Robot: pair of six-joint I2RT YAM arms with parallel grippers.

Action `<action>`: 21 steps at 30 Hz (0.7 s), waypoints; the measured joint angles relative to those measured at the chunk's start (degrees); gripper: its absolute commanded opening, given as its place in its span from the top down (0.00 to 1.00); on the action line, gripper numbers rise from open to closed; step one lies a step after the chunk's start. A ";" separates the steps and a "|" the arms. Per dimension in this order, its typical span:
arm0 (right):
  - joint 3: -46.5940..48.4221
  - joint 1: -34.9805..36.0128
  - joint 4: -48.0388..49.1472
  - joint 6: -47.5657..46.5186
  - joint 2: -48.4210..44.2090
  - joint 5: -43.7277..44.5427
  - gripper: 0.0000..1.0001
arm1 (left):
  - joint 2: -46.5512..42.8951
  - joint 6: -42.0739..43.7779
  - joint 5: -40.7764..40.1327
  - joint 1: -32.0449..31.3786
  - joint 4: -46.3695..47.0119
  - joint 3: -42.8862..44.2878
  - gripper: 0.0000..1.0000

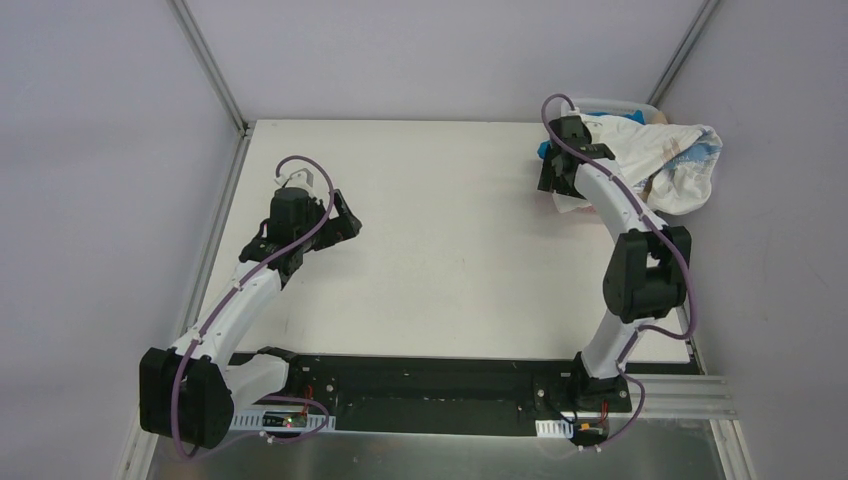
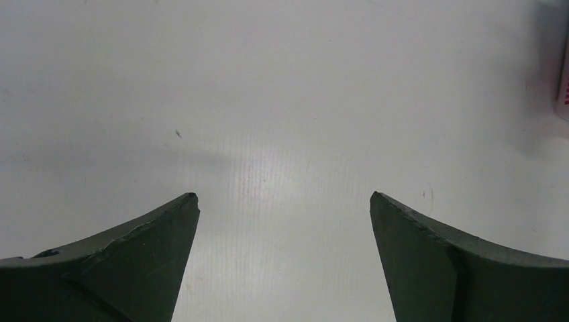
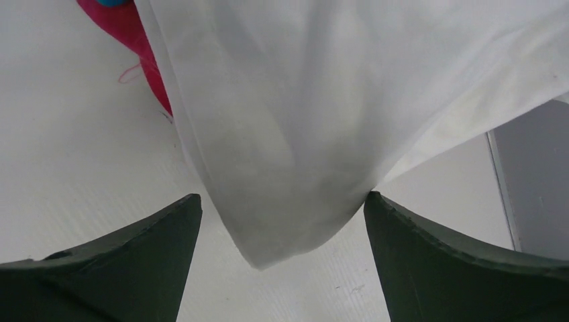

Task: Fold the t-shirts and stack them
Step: Grab crumpled tshirt from bin with the right arm

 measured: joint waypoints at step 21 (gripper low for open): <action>0.50 -0.94 4.37 -2.58 -2.43 9.38 1.00 | 0.00 0.00 -0.02 0.00 0.00 0.00 0.00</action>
